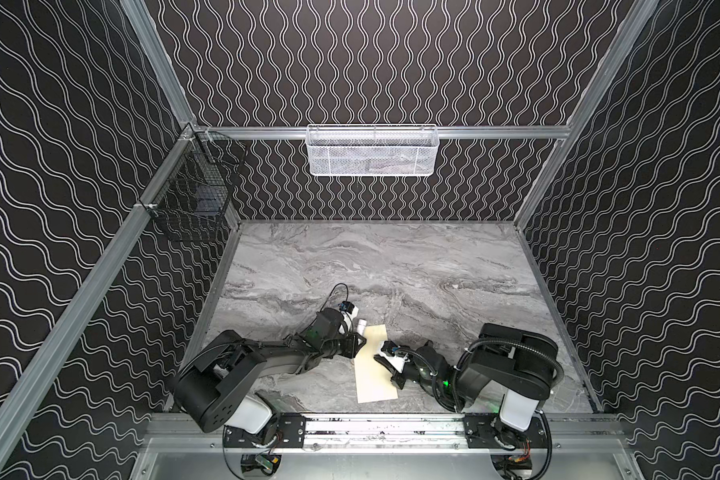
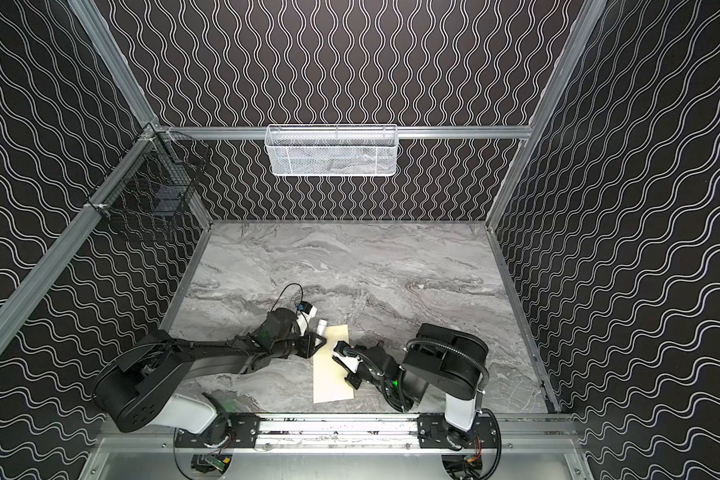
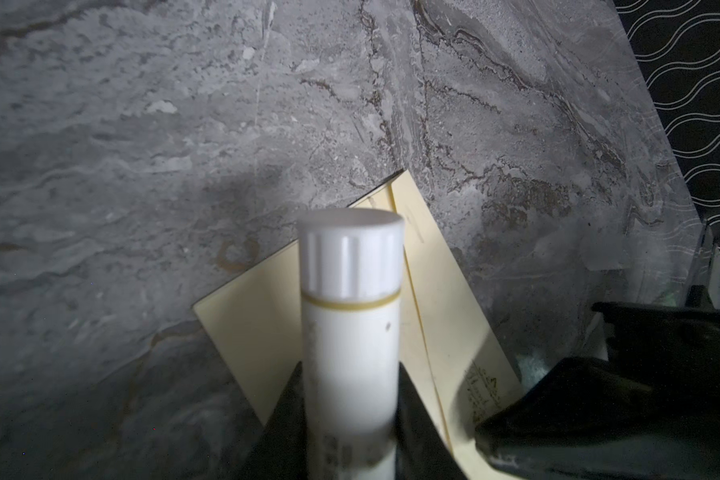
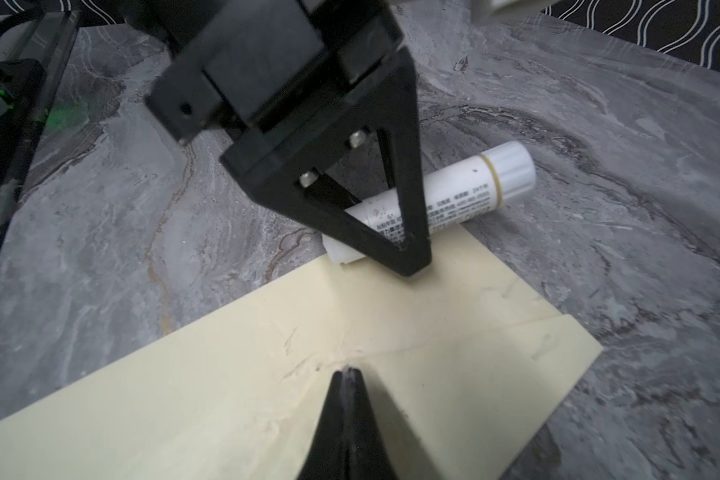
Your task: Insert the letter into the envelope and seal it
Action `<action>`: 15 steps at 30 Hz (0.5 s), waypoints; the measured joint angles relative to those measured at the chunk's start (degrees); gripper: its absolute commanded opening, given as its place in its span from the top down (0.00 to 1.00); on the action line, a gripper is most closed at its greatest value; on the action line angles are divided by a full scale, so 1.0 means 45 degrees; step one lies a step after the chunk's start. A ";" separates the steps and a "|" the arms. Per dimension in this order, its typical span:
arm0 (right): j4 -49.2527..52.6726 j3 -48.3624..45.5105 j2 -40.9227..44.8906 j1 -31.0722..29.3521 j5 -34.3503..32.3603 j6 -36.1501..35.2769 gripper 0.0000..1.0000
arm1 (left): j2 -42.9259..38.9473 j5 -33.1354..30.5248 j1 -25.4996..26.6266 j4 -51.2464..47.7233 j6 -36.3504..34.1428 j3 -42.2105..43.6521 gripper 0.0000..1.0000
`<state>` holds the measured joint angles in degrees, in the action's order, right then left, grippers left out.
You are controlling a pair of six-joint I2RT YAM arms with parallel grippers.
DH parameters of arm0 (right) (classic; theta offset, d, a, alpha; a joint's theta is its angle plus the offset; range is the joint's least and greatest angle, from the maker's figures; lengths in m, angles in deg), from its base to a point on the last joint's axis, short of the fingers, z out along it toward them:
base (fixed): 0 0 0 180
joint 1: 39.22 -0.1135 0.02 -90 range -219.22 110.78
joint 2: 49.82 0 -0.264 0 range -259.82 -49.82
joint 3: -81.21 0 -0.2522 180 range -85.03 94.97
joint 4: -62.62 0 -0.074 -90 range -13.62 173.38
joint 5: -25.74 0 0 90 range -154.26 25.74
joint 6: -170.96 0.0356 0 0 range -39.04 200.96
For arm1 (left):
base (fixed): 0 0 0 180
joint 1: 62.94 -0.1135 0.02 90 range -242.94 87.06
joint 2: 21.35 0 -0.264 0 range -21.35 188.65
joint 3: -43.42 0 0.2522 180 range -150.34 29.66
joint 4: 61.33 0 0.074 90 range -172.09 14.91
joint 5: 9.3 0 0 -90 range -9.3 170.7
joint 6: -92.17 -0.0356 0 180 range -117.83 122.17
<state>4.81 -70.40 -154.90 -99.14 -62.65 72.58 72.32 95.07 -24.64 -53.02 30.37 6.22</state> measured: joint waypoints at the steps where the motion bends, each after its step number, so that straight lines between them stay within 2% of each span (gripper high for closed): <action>1: 0.0049 0.0058 -0.0117 0.0000 0.0034 0.0005 1.00 | 0.0053 0.0049 0.0000 0.0189 0.0019 0.0049 1.00; 15: -0.1253 0.0544 -0.1617 0.0005 0.0607 0.0097 1.00 | 0.0019 0.0078 0.0000 0.0835 0.0141 0.0403 1.00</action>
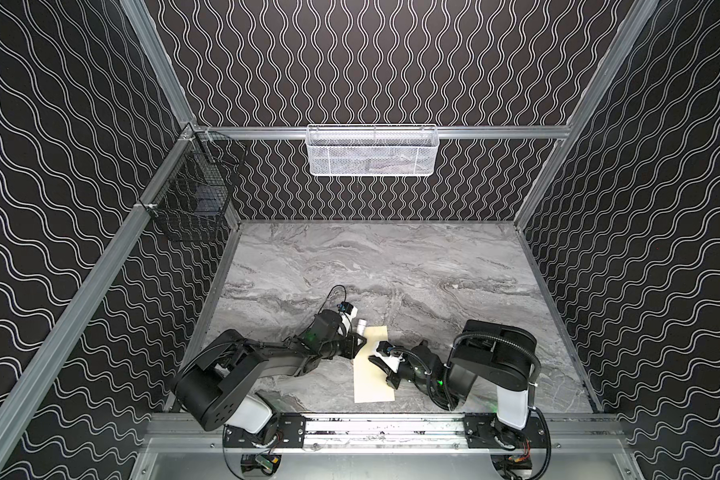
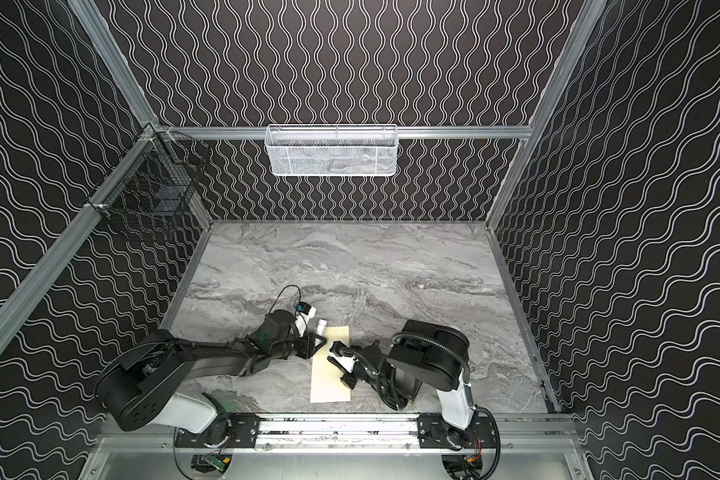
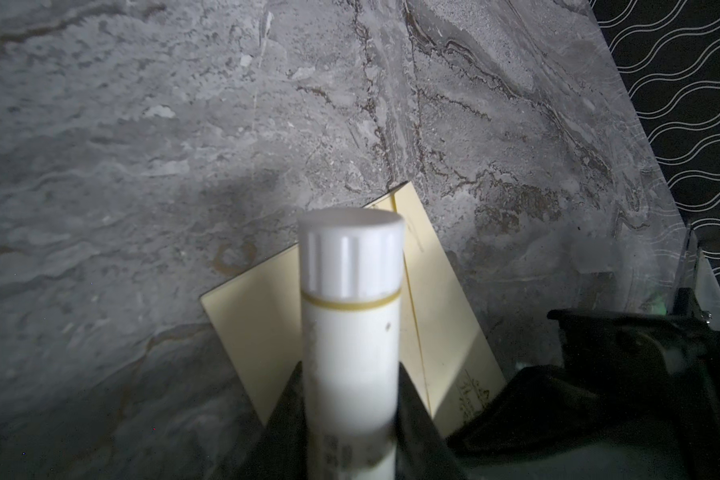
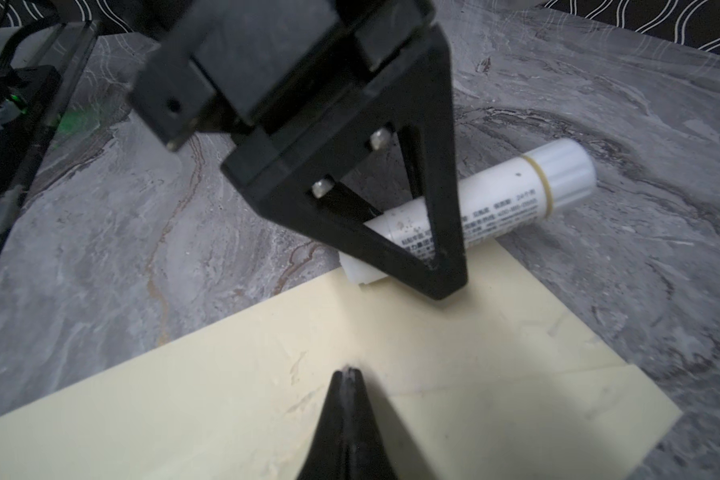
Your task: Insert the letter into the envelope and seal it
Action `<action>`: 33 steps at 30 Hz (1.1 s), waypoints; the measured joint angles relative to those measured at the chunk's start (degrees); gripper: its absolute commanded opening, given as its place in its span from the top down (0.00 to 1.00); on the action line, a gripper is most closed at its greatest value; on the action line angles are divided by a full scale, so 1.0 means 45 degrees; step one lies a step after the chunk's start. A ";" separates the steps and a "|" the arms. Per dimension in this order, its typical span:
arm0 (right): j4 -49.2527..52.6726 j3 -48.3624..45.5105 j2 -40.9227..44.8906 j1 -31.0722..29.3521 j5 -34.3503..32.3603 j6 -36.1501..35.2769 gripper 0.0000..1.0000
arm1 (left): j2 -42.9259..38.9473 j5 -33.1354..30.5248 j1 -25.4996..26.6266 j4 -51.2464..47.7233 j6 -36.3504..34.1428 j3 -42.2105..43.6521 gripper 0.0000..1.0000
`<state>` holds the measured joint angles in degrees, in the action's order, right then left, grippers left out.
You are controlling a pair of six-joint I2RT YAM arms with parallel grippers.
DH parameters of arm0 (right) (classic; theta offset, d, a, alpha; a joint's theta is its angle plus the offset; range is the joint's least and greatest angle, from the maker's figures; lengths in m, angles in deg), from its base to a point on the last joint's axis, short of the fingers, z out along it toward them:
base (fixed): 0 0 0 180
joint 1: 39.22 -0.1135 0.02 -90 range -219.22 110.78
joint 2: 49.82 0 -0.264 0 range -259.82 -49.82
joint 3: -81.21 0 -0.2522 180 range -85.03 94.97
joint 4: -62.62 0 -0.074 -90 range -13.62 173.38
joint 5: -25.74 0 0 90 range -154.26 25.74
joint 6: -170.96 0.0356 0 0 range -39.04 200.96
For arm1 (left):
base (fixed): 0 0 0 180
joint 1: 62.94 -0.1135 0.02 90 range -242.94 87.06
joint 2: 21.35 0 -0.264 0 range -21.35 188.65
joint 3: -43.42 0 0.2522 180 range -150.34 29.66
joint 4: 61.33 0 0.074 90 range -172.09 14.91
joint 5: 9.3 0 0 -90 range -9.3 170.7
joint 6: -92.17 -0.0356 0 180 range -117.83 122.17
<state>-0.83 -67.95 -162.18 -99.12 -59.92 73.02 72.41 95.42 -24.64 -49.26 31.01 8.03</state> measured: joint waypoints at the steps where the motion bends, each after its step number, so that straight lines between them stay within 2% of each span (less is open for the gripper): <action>1: -0.0151 0.0029 -0.0112 0.0000 0.0102 0.0000 1.00 | -0.0015 -0.0015 0.0000 0.0034 0.0029 0.0034 1.00; 7: 0.0194 -0.0005 0.0340 0.0000 0.0291 -0.0024 1.00 | -0.0068 -0.0024 0.0000 0.0121 0.0189 0.0121 1.00; 10: 0.1243 -0.0068 0.2186 0.0005 0.0311 -0.0097 0.97 | -0.0175 0.0005 0.0000 -0.0102 0.0189 0.0058 1.00; 13: 0.2608 -0.0131 0.5037 0.0058 0.0325 -0.0024 0.88 | -0.0452 0.0000 0.0000 -0.1030 0.0180 -0.0306 1.00; 15: 0.4711 0.0097 0.7281 0.0078 0.0000 0.0053 0.80 | -0.0743 0.0019 0.0005 -0.1690 0.0112 -0.0767 1.00; 19: 1.0496 0.1836 1.1424 0.0160 -0.1647 0.0379 0.64 | -0.1394 0.0044 0.0083 -0.2739 -0.0568 -0.2322 1.00; 21: 1.3100 0.2545 1.3070 0.0233 -0.2594 0.0923 0.61 | -0.1734 -0.0039 0.0214 -0.3007 -0.1073 -0.2851 1.00; 23: 1.5659 0.3361 1.4246 0.0350 -0.3196 0.1642 0.51 | -0.2147 -0.0194 0.0476 -0.3327 -0.1729 -0.3225 1.00; 25: 1.7719 0.4289 1.4819 0.0432 -0.3521 0.2545 0.43 | -0.2569 -0.0432 0.0860 -0.3580 -0.2370 -0.3376 1.00; 29: 2.1153 0.6309 1.4819 0.0758 -0.3439 0.4639 0.38 | -0.3424 -0.0952 0.2069 -0.3774 -0.3973 -0.3449 1.00; 33: 2.3737 0.8097 1.4081 0.1438 -0.2195 0.5979 0.32 | -0.4153 -0.1433 0.3186 -0.3793 -0.5654 -0.3434 1.00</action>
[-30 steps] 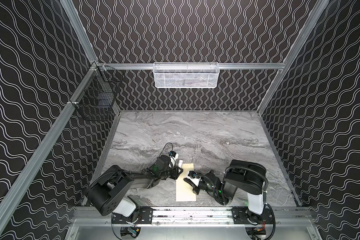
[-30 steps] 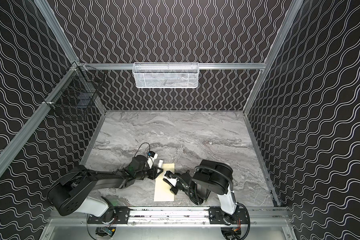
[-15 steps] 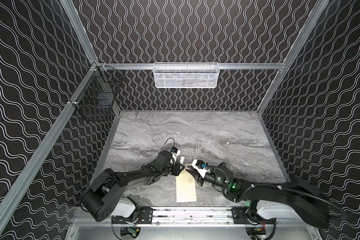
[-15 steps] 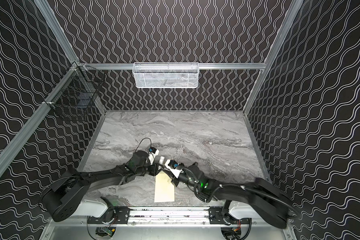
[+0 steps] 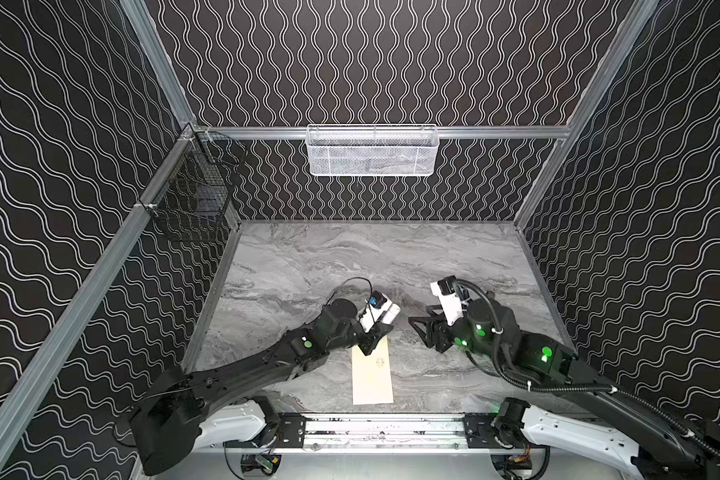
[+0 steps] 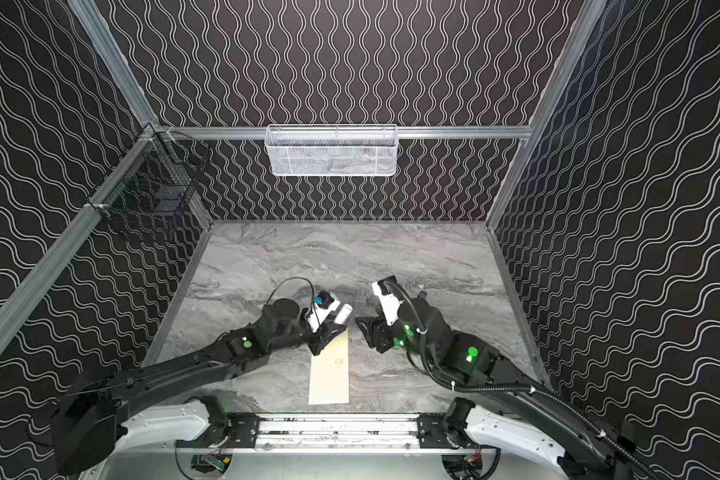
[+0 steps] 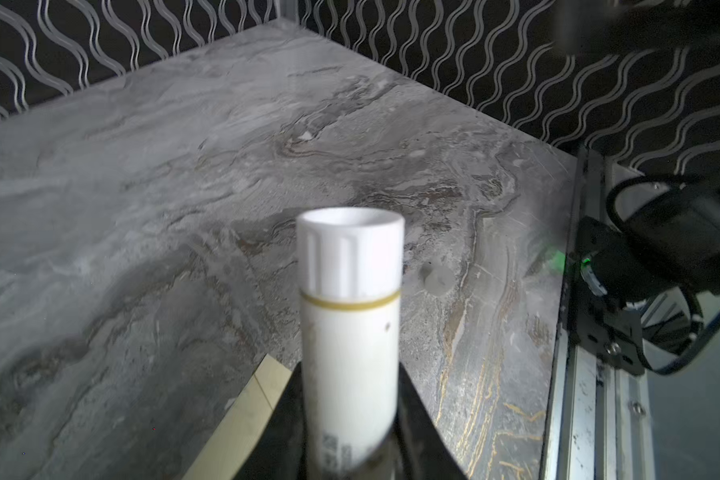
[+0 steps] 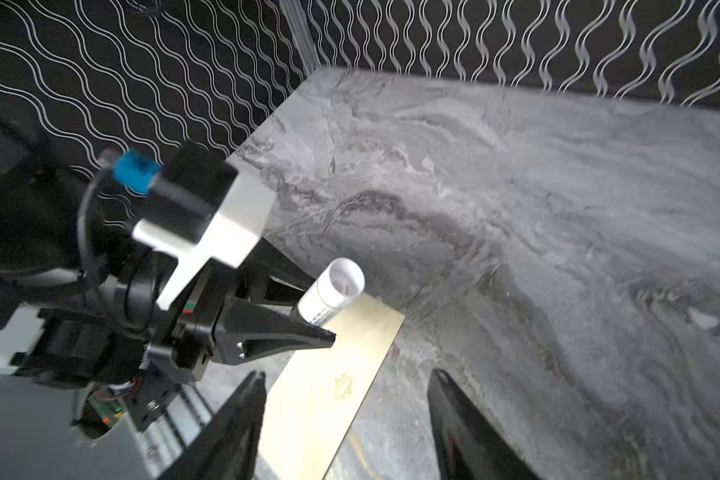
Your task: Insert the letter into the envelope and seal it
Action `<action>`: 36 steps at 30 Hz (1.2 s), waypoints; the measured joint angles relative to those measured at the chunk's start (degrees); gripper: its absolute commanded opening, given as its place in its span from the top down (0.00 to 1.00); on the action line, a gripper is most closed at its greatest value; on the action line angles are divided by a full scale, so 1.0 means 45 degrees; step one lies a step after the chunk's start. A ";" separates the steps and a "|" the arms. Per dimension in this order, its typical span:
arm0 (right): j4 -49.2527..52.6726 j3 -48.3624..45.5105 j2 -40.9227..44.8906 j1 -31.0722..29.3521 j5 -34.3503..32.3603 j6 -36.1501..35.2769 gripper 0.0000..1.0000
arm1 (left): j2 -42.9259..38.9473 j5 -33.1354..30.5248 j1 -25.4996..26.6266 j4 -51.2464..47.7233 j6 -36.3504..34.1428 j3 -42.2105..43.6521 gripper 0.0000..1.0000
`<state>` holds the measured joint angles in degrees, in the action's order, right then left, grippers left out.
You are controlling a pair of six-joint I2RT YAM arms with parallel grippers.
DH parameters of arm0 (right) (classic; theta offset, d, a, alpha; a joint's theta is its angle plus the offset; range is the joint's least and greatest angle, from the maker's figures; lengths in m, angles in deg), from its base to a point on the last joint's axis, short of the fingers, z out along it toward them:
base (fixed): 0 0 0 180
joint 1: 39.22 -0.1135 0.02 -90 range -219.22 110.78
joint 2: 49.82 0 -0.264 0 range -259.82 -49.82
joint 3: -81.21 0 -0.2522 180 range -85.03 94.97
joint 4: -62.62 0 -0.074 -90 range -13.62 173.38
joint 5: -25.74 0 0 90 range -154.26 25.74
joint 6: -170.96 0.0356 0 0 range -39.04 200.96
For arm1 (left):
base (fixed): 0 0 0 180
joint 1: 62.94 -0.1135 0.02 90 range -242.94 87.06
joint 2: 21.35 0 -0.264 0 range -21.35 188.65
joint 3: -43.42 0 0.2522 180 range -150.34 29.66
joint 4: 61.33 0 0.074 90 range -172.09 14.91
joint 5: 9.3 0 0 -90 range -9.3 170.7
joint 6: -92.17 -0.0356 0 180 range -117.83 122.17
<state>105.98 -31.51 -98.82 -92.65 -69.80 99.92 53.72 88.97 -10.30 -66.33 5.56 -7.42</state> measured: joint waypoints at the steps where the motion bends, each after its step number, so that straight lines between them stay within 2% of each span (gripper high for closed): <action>1: 0.0442 0.0311 -0.0097 0.0204 0.0408 0.0238 0.32 | -0.0214 -0.0058 0.0175 0.0015 -0.0398 0.0049 1.00; 8: 0.1851 0.1462 -0.0345 0.1282 0.3322 0.0874 0.26 | -0.0806 -0.0364 0.0811 0.0019 -0.2035 -0.0005 1.00; 23: 0.2293 0.1972 -0.1909 0.2744 0.6052 0.0301 0.26 | -0.1418 -0.0500 0.1171 -0.0204 -0.2851 0.0180 1.00; 29: 0.2059 0.1889 -0.2093 0.2909 0.6824 0.0301 0.28 | -0.1481 -0.0325 0.1248 -0.0282 -0.3094 0.0063 1.00; 36: 0.1734 0.1778 -0.2851 0.2968 0.7873 0.0355 0.40 | -0.1574 -0.0126 0.1307 -0.0316 -0.3123 0.0083 1.00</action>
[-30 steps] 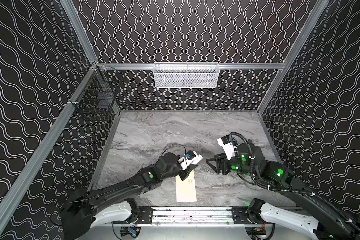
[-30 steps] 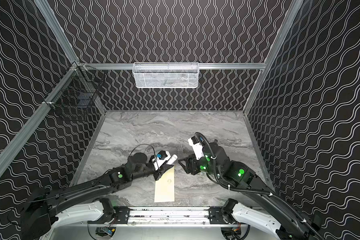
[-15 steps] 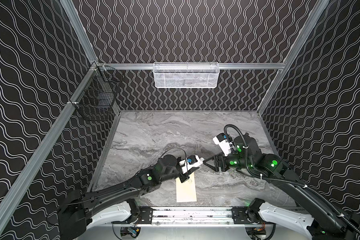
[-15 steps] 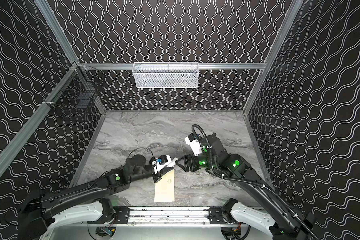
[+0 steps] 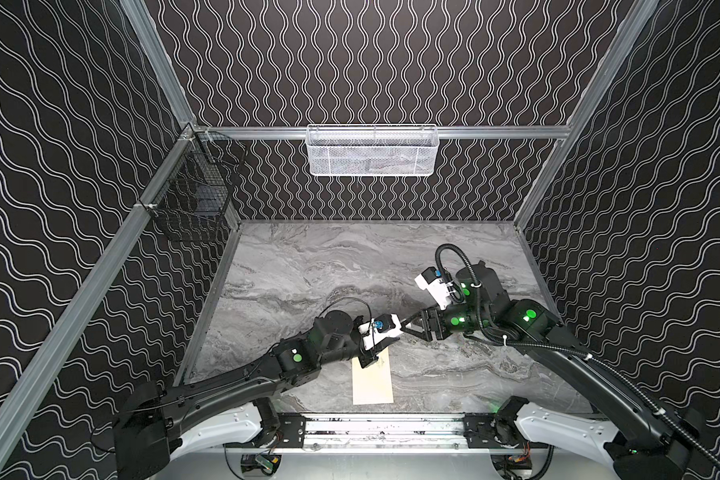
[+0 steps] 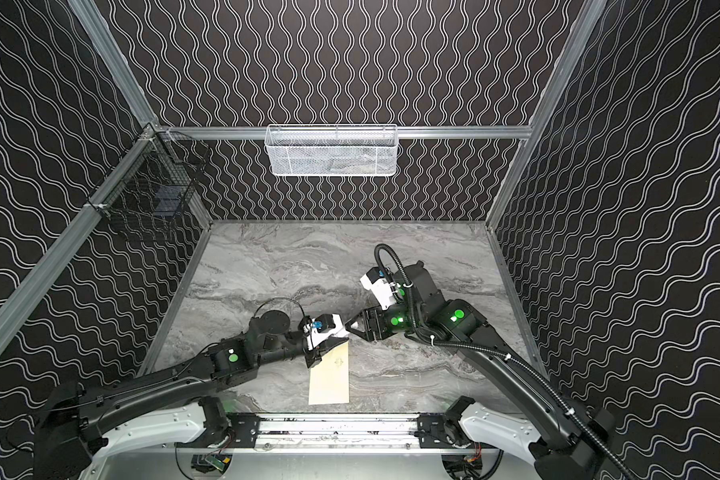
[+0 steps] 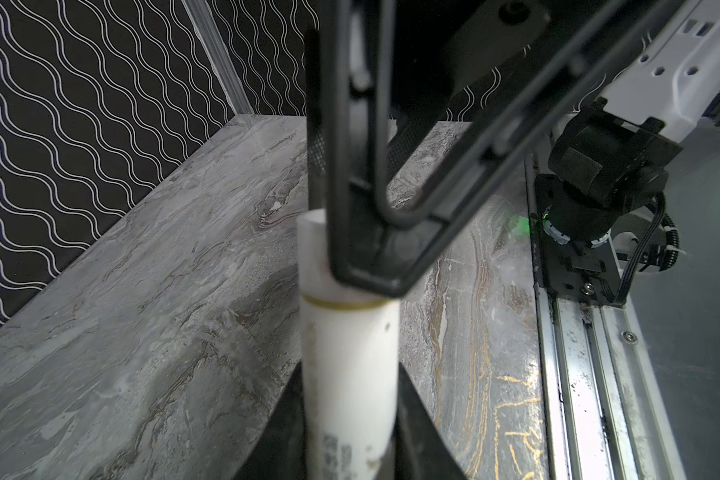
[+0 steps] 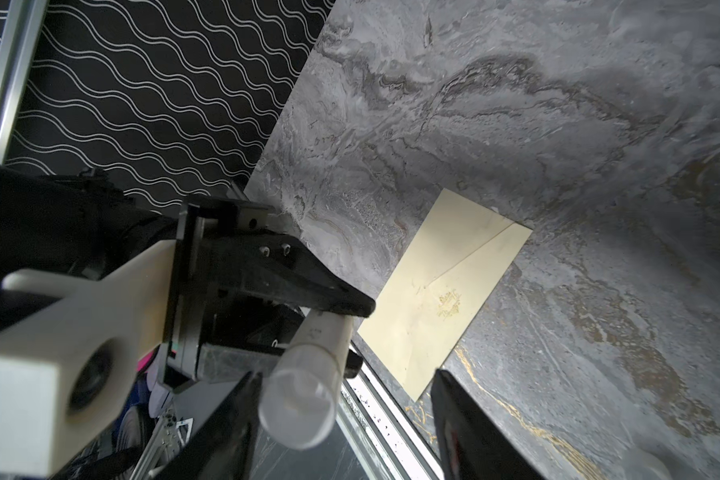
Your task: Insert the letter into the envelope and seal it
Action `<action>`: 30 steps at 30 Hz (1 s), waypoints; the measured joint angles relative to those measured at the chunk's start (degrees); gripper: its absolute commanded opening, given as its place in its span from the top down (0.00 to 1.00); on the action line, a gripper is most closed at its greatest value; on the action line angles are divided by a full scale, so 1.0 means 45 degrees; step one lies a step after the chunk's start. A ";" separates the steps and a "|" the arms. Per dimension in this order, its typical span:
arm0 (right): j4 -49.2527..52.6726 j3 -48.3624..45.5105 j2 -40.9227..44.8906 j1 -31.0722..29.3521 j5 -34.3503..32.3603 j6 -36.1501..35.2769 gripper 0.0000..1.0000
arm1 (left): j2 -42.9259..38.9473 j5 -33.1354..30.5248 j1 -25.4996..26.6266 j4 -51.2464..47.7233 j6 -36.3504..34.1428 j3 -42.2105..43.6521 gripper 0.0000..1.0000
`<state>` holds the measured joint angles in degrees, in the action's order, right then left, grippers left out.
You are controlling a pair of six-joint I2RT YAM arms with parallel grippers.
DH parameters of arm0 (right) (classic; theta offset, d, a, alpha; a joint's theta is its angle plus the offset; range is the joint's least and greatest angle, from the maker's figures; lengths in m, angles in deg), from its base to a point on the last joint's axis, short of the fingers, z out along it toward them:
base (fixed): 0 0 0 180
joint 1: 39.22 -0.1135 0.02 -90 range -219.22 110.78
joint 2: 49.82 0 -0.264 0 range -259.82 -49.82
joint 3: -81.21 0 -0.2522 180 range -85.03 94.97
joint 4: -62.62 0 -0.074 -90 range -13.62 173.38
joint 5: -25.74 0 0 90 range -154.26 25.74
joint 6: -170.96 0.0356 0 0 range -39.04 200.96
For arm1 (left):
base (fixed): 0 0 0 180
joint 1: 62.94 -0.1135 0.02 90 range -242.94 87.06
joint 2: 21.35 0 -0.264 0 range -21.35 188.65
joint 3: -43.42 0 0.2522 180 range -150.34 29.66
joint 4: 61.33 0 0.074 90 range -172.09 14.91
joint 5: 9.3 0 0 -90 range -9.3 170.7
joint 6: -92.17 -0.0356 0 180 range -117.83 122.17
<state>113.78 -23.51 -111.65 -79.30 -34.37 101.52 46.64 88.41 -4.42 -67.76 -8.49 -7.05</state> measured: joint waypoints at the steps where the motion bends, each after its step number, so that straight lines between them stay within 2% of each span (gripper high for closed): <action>1: -0.0053 0.0024 -0.0165 0.0000 0.0214 0.0000 0.43 | 0.0024 0.0000 0.0000 0.0000 0.0000 0.0000 1.00; 7: -0.0223 0.0194 -0.0855 0.0000 0.1234 0.0000 0.62 | 0.0155 0.0034 0.0000 -0.0073 -0.0005 -0.0019 1.00; 11: -0.0267 0.0126 -0.0884 0.0015 0.1515 -0.0010 0.64 | 0.0126 0.0083 0.0000 -0.0078 -0.0010 -0.0019 1.00; 13: -0.0296 -0.0015 -0.0879 0.0010 0.1608 -0.0005 0.61 | 0.0131 0.0087 0.0000 -0.0117 -0.0039 -0.0024 1.00; 17: -0.0321 -0.0170 -0.0835 0.0010 0.1598 0.0000 0.62 | 0.0175 0.0087 0.0010 -0.0107 -0.0034 -0.0024 1.00; 30: -0.0486 -0.0495 -0.0826 0.0005 0.1418 0.0238 0.88 | 0.0355 0.0087 0.0010 -0.0219 -0.0029 -0.0029 1.00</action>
<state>111.60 -25.74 -115.36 -79.27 -27.98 102.59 48.23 88.80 -4.38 -68.74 -8.62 -7.18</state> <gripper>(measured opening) 0.246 0.274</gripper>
